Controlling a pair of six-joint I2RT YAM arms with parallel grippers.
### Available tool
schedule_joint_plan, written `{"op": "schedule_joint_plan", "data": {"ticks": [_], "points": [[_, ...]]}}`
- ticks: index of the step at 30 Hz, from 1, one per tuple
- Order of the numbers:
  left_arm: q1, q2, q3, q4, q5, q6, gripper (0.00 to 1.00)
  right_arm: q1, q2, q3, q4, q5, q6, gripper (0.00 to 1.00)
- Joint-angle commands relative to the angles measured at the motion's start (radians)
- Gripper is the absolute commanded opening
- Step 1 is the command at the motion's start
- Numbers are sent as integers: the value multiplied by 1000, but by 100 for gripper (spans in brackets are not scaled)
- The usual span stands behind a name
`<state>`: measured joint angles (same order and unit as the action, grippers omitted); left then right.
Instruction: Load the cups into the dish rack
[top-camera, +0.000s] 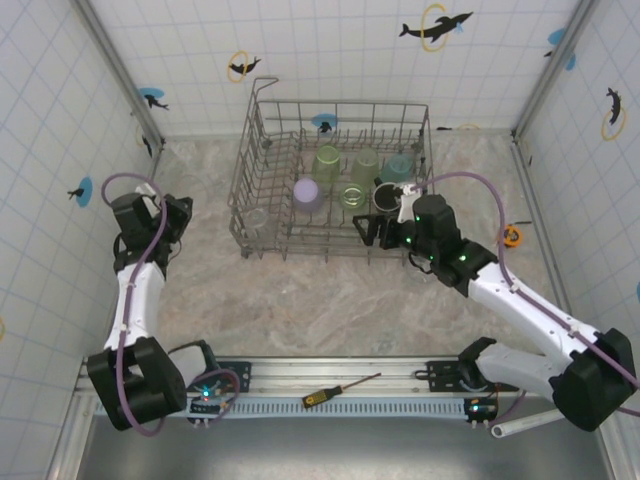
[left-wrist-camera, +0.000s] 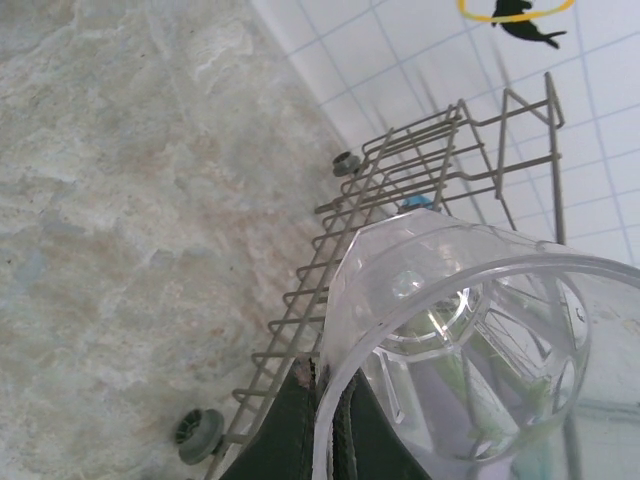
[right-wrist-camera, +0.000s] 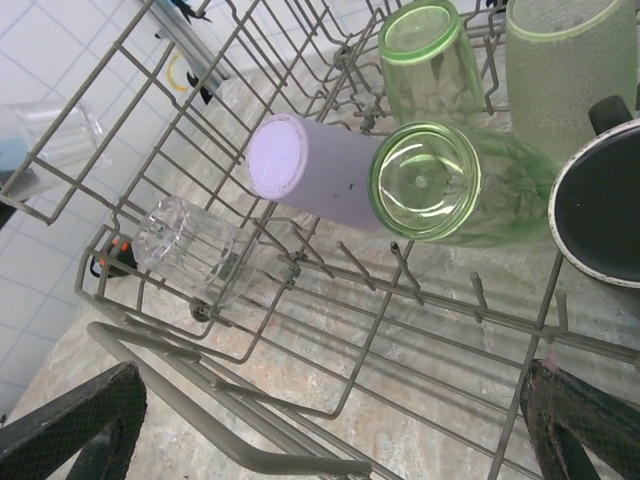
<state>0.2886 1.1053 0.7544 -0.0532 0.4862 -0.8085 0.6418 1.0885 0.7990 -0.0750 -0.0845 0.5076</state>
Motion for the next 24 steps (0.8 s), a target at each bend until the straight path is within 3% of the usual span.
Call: {"op": "schedule_joint_plan", "data": {"ticks": [1, 6, 15, 24], "points": [[6, -29, 67, 66, 20, -12, 0, 7, 21, 31, 58, -21, 12, 100], [7, -13, 98, 110, 103, 2, 0, 10, 52, 50, 52, -17, 3, 100], [6, -12, 109, 308, 274, -104, 0, 12, 106, 93, 64, -25, -1, 100], [-5, -24, 84, 365, 360, -111, 0, 3, 184, 191, 110, -85, 11, 100]]}}
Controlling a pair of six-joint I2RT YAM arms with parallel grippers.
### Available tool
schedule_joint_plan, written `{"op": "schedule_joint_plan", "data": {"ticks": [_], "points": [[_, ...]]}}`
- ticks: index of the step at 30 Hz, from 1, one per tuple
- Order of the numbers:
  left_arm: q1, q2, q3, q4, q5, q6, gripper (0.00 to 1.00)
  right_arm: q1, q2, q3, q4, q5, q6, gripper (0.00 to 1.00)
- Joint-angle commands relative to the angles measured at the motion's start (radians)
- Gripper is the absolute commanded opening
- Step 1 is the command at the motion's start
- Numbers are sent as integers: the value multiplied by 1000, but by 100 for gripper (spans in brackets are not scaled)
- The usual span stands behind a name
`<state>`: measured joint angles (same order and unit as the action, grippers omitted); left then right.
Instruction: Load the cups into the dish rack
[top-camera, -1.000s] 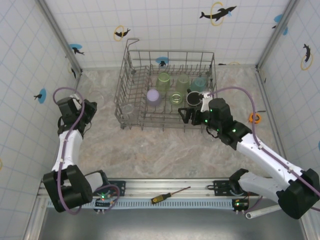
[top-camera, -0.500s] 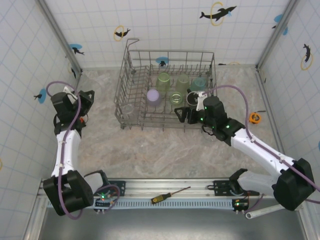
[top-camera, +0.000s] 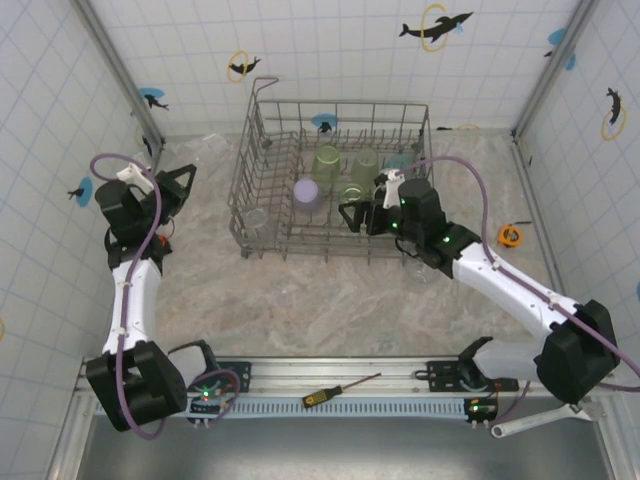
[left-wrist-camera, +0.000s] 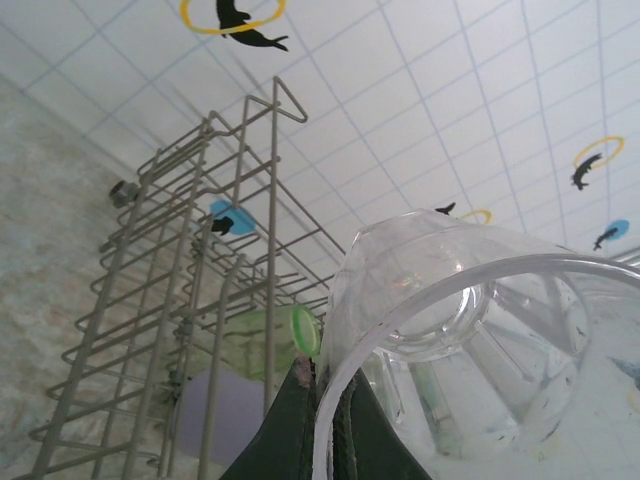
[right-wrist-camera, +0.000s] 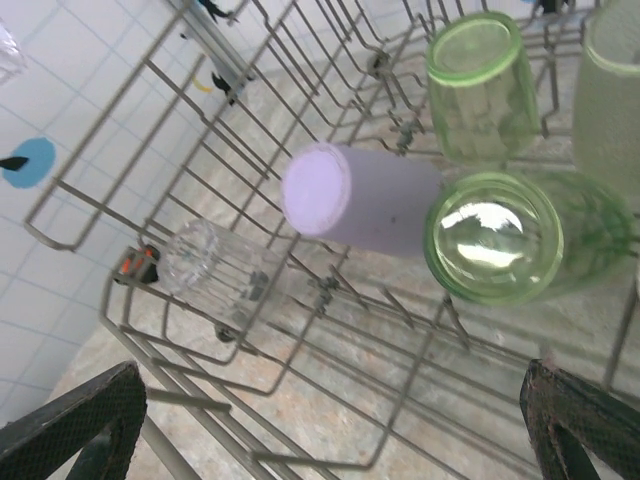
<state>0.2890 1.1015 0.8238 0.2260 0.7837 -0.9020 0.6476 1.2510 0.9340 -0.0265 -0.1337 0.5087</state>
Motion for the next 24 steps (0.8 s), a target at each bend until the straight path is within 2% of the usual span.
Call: {"op": "schedule_joint_plan", "data": {"ticks": [1, 11, 13, 18, 24], "points": [[-8, -24, 12, 87, 64, -14, 0, -8, 36, 71, 72, -53, 20, 100], [-117, -2, 3, 122, 51, -24, 0, -39, 235, 241, 206, -229, 118, 100], [-162, 9, -9, 149, 32, -29, 0, -54, 274, 258, 269, -302, 159, 100], [-266, 47, -7, 180, -1, 0, 0, -83, 335, 269, 418, -391, 263, 100], [-316, 119, -16, 273, 5, -61, 0, -107, 392, 266, 612, -467, 387, 100]]}}
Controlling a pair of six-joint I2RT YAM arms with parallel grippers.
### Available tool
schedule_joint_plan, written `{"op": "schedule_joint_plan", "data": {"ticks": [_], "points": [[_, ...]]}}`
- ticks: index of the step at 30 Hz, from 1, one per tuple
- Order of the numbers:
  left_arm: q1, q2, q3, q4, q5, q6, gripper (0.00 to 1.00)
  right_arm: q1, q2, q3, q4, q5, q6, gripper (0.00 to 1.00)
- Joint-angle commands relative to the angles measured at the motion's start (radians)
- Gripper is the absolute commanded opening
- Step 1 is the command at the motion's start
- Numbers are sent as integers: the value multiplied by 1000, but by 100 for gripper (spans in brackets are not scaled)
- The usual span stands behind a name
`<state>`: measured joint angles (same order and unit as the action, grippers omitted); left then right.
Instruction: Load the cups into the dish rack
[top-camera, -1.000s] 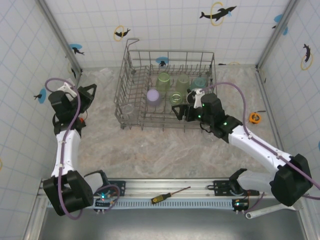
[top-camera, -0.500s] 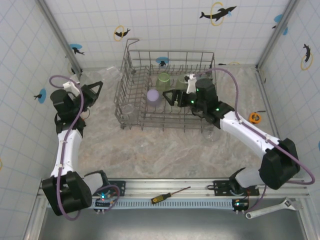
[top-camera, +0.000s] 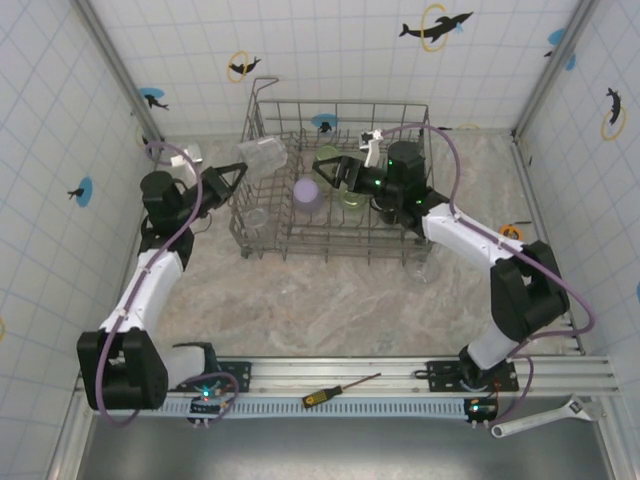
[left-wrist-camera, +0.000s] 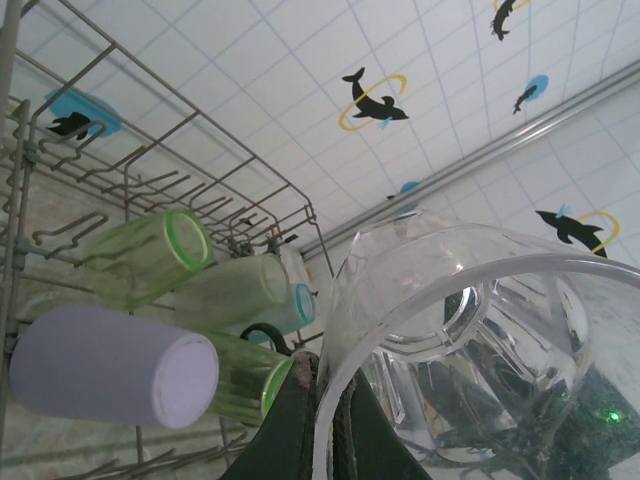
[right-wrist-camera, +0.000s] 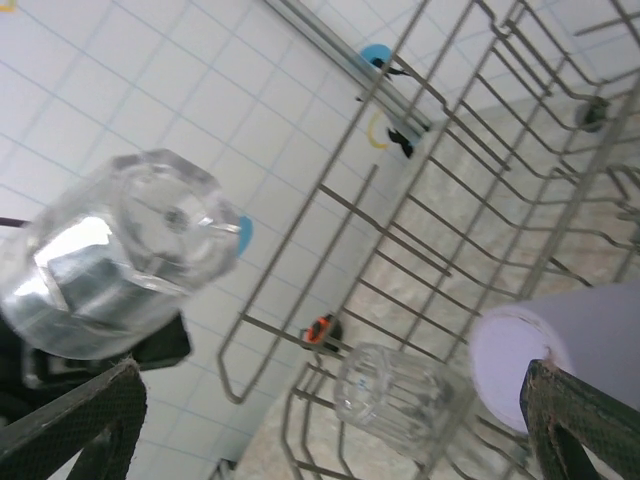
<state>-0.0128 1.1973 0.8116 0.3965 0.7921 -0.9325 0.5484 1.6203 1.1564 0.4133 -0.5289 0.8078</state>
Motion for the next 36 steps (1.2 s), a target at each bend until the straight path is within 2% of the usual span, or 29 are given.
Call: {"op": "schedule_joint_plan", "data": {"ticks": [1, 12, 25, 32, 36], "points": [[-25, 33, -3, 113, -5, -31, 0, -12, 34, 45, 204, -83, 111, 100], [-91, 133, 11, 190, -12, -62, 0, -5, 152, 105, 417, -138, 290, 100], [-120, 174, 2, 281, -11, -112, 0, 55, 316, 247, 532, -121, 451, 100], [-130, 182, -9, 285, -7, -114, 0, 68, 346, 265, 580, -91, 506, 100], [-133, 182, -15, 283, -6, -112, 0, 69, 359, 269, 641, -98, 561, 90]]}}
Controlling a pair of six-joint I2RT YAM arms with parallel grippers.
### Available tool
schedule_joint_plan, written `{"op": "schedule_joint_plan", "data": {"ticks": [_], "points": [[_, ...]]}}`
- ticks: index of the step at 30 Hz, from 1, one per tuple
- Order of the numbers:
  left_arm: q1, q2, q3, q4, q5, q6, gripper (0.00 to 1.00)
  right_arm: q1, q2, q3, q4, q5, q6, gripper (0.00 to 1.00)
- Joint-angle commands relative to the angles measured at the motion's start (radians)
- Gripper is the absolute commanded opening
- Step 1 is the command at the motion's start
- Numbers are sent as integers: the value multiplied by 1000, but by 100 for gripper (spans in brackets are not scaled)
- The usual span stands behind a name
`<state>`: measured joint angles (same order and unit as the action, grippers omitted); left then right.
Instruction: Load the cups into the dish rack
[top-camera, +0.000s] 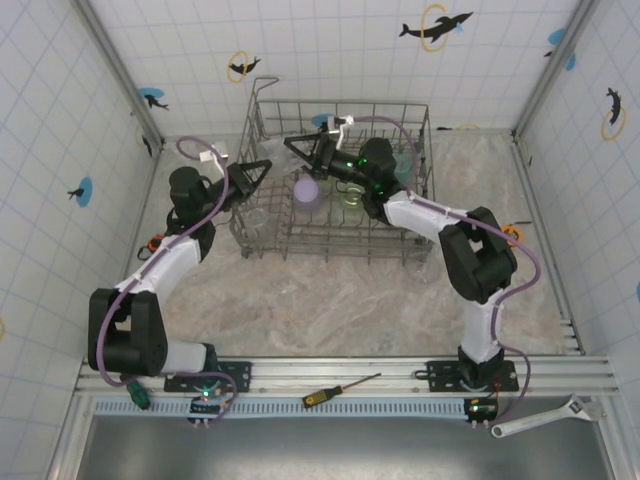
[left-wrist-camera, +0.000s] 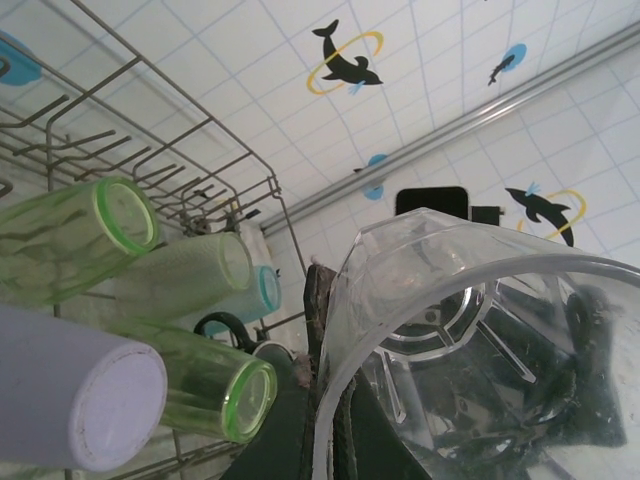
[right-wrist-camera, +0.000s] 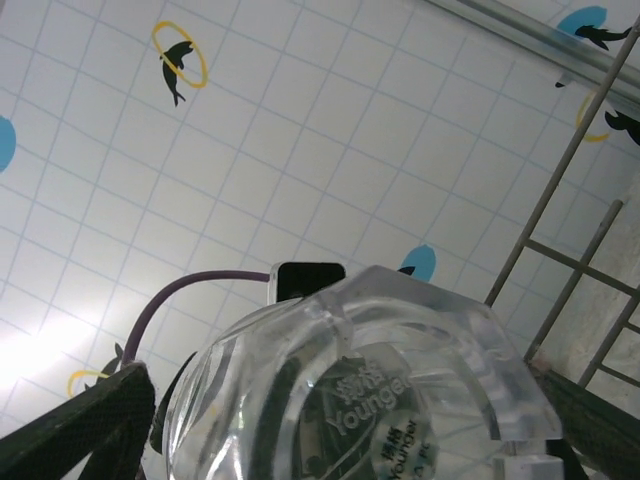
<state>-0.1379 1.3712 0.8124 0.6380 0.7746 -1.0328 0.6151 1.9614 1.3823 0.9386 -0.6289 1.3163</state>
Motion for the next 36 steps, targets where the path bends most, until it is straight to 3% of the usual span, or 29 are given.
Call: {"op": "schedule_joint_plan", "data": {"ticks": [1, 13, 17, 18, 27, 36], "points": [[-7, 8, -18, 42, 13, -12, 0, 2, 19, 40, 127, 3, 63, 86], [-7, 3, -15, -8, 5, 14, 0, 2, 2, 3, 149, 14, 73, 52], [-7, -1, -10, -35, -3, 30, 13, -2, -9, -16, 146, 21, 61, 47], [-6, -4, -6, -50, -7, 37, 22, -3, -14, -20, 139, 26, 57, 46], [-7, -58, 28, -204, -63, 134, 61, -19, -39, -20, 52, 49, -11, 43], [-7, -118, 97, -442, -157, 266, 91, -22, -16, 23, -21, 81, -59, 41]]}}
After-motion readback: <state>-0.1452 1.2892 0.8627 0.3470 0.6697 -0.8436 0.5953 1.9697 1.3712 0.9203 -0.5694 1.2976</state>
